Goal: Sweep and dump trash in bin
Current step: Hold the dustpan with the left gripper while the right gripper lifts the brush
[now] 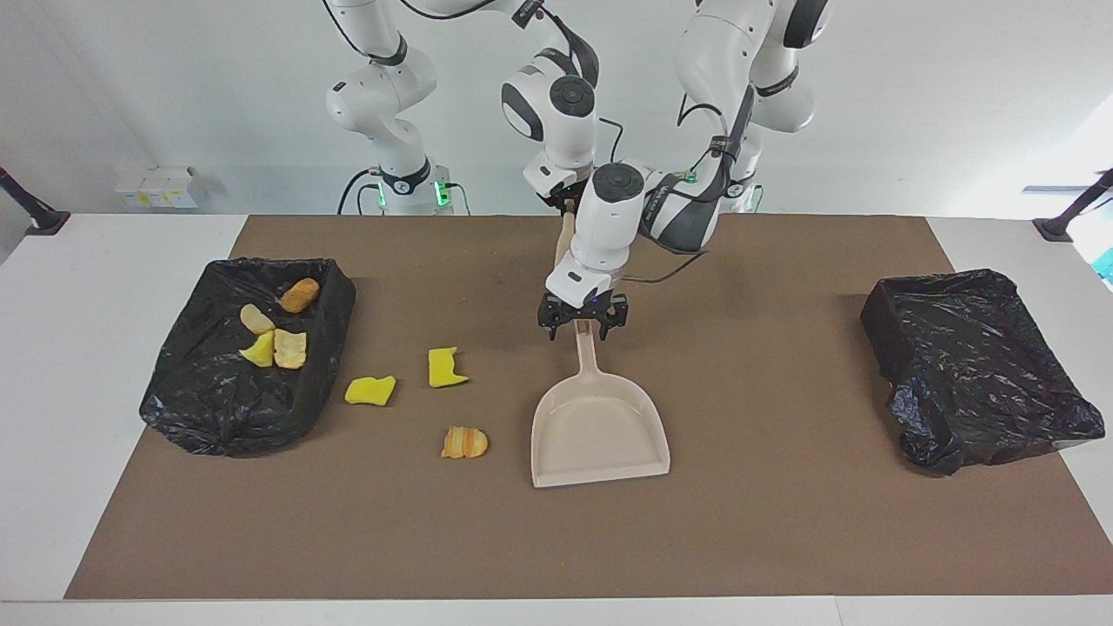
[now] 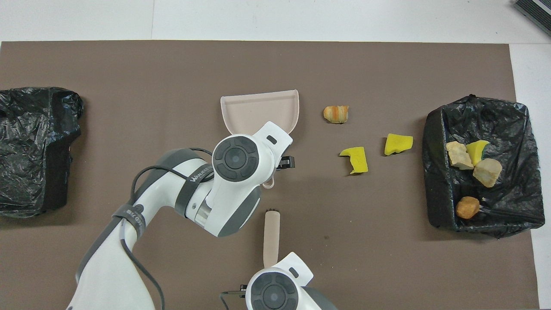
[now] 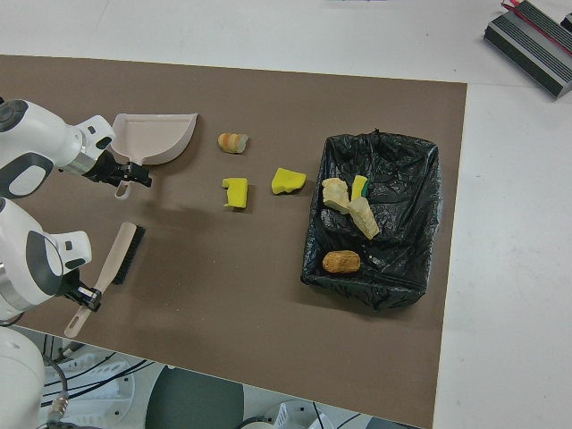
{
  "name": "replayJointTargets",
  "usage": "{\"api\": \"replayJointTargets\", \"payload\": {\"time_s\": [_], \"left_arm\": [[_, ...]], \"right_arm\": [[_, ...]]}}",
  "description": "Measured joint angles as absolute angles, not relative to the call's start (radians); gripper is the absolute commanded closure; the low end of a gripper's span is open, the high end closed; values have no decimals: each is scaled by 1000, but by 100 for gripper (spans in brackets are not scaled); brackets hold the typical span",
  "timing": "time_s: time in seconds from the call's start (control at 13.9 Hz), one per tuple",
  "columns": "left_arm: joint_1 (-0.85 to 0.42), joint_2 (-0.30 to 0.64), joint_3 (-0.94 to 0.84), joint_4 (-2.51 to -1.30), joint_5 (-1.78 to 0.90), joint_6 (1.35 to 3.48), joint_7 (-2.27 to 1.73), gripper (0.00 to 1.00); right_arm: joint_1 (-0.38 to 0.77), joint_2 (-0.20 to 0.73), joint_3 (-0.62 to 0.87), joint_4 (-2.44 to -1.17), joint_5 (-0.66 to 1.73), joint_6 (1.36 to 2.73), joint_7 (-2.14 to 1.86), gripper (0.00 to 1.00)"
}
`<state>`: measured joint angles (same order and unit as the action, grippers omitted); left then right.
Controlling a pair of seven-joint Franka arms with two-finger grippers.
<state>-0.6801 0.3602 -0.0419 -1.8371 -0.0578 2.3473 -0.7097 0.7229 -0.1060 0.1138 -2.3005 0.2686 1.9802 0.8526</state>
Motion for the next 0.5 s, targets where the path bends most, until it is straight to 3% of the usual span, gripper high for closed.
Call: {"api": "replayJointTargets", "payload": {"time_s": [0.29, 0.43, 0.5], "left_arm": [[-678, 362, -33, -1836, -58, 2347, -710, 52], [-675, 362, -31, -1835, -57, 2347, -710, 88], [-675, 362, -30, -1835, -54, 2346, -710, 100]], "right_arm": [[542, -148, 109, -2305, 230, 1888, 710, 100], [465, -153, 107, -2304, 207, 1890, 646, 100], [436, -152, 107, -2304, 188, 1896, 620, 100]]}}
